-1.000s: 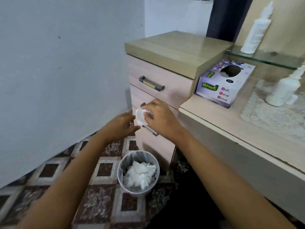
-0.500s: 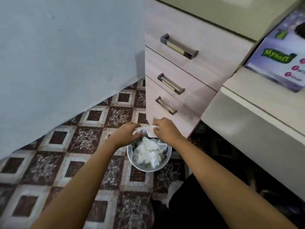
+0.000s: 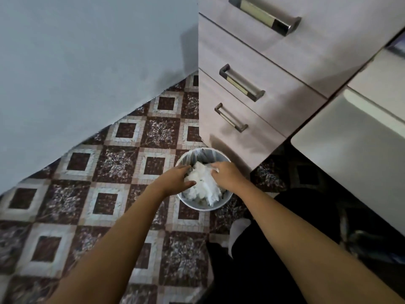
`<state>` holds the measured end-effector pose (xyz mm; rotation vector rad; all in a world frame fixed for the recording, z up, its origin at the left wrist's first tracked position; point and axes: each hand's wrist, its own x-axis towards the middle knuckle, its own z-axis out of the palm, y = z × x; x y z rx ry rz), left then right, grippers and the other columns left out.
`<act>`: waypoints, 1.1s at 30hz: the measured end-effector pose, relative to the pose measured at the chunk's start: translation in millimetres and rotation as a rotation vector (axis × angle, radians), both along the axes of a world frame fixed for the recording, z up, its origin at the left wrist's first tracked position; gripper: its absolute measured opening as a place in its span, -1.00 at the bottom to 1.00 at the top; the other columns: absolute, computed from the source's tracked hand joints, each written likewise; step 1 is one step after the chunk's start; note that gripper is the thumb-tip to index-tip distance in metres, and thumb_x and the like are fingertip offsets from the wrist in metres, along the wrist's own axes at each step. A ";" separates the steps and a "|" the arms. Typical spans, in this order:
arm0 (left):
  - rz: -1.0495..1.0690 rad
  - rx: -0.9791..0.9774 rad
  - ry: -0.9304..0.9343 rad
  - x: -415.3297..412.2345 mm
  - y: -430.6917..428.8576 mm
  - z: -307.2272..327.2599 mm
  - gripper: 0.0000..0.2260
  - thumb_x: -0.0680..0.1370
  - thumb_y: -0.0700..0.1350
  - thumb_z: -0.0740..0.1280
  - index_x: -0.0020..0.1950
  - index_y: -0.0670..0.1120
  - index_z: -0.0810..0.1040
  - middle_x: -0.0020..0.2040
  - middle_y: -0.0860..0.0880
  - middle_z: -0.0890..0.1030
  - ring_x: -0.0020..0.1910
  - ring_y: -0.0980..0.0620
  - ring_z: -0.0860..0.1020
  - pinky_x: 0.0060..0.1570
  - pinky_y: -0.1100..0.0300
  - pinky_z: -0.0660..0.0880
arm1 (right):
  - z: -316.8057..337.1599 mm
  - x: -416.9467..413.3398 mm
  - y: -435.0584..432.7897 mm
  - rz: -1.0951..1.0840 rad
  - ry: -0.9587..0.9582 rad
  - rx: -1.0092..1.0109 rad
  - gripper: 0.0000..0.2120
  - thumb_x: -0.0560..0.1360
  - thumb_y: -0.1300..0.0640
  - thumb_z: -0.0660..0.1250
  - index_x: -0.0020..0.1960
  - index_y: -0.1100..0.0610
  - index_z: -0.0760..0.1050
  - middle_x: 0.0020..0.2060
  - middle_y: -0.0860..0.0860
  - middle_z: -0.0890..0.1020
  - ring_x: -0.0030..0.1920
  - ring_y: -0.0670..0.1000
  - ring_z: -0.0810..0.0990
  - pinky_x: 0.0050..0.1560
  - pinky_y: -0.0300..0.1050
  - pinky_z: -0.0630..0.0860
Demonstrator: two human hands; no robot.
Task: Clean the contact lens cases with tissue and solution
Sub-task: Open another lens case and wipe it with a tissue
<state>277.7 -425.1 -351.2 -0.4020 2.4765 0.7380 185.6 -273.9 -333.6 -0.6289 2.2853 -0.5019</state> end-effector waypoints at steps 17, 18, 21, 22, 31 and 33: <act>0.052 -0.105 0.290 -20.0 -11.7 87.7 -0.45 0.55 0.07 0.27 0.48 -0.08 0.23 0.45 -0.11 0.28 0.35 -0.06 0.36 0.31 0.08 0.30 | 92.9 -21.7 -3.0 0.255 0.309 -0.142 -0.56 0.56 0.10 0.17 0.42 0.17 0.28 0.38 0.11 0.35 0.38 0.09 0.31 0.36 -0.07 0.27; 0.044 -0.121 0.309 -21.7 -10.3 97.9 -0.46 0.55 0.07 0.26 0.48 -0.07 0.23 0.46 -0.11 0.28 0.37 -0.06 0.34 0.32 0.08 0.29 | 104.0 -22.5 -2.1 0.258 0.340 -0.161 -0.56 0.56 0.10 0.17 0.41 0.18 0.28 0.38 0.12 0.36 0.38 0.08 0.32 0.35 -0.06 0.28; 0.025 -0.145 0.389 -26.1 -5.1 130.4 -0.50 0.55 0.04 0.27 0.45 -0.08 0.27 0.42 -0.12 0.34 0.28 -0.05 0.43 0.25 0.13 0.34 | 137.9 -23.1 4.6 0.270 0.439 -0.221 -0.57 0.56 0.13 0.17 0.40 0.21 0.29 0.36 0.14 0.38 0.36 0.08 0.33 0.30 -0.09 0.28; 0.024 -0.148 0.421 -27.7 -3.3 141.7 -0.50 0.55 0.04 0.28 0.44 -0.07 0.29 0.40 -0.12 0.37 0.24 -0.04 0.46 0.24 0.13 0.35 | 149.8 -23.2 8.1 0.269 0.471 -0.239 -0.58 0.56 0.13 0.17 0.39 0.22 0.31 0.34 0.15 0.40 0.34 0.09 0.35 0.28 -0.08 0.30; -0.075 -0.229 0.649 -44.3 37.4 238.5 -0.47 0.54 0.07 0.27 0.47 -0.06 0.27 0.42 -0.11 0.35 0.37 -0.06 0.34 0.33 0.14 0.23 | 244.9 -21.4 57.7 0.217 0.724 -0.304 -0.59 0.57 0.09 0.15 0.39 0.18 0.31 0.34 0.10 0.40 0.33 0.07 0.35 0.28 -0.10 0.31; -0.115 -0.219 0.708 -51.0 55.7 258.9 -0.46 0.54 0.07 0.28 0.46 -0.08 0.28 0.41 -0.11 0.36 0.37 -0.04 0.33 0.32 0.19 0.21 | 264.5 -20.8 81.1 0.189 0.770 -0.322 -0.58 0.57 0.09 0.15 0.41 0.16 0.29 0.36 0.09 0.37 0.35 0.06 0.33 0.27 -0.12 0.30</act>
